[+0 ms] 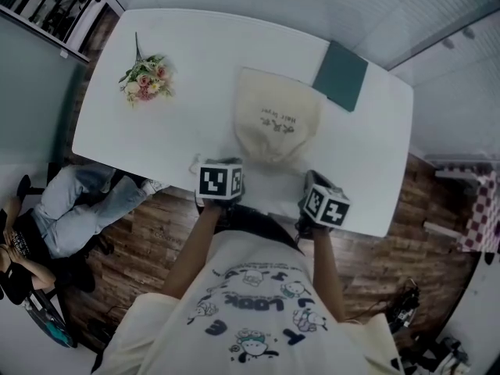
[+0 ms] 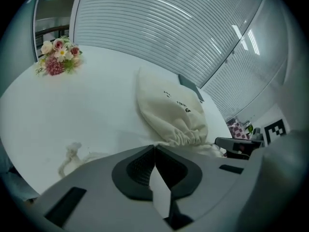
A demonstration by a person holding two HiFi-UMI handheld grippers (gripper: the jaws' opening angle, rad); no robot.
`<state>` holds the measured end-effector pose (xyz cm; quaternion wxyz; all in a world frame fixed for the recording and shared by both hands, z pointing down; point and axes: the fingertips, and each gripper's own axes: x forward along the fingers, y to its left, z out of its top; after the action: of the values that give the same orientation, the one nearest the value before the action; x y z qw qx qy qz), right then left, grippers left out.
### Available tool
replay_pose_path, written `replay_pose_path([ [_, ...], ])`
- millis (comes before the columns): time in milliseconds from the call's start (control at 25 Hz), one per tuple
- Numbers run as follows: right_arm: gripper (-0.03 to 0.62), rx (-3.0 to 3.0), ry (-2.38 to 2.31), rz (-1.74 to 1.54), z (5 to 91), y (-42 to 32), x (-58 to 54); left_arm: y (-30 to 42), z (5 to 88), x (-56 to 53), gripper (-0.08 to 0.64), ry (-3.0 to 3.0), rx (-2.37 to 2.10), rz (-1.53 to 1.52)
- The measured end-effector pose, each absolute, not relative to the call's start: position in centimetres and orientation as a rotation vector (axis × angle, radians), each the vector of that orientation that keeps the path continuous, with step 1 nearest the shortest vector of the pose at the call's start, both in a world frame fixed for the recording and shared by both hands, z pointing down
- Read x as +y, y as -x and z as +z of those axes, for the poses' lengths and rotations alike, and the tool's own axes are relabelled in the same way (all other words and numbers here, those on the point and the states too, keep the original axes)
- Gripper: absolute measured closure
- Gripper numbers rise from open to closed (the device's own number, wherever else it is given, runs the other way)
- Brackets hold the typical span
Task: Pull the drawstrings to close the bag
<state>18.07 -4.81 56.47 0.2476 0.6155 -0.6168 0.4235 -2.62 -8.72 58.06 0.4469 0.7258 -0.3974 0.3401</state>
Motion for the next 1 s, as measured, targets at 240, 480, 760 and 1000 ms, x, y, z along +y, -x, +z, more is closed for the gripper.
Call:
replay_pose_path([
  [240,0.574,-1.723,-1.669,1.112,55.2,-17.3,-4.3,1.6,56.6,-7.7,0.479,-1.881,-0.917,0.763],
  [480,0.554,-1.773,-1.691,1.077,53.3,-17.6,-4.1,1.8,55.0,-7.4,0.393,-1.919,-0.932,0.714],
  [760,0.465,-1.908,-1.756,0.994,49.4,-16.8,-5.1,2.1,50.7,-9.2,0.393,-2.027,-1.029,0.602],
  [1000,0.465,-2.028,-1.822,0.853,45.3,-15.7,-6.3,1.4,46.0,-10.2,0.393,-2.156,-1.082,0.53],
])
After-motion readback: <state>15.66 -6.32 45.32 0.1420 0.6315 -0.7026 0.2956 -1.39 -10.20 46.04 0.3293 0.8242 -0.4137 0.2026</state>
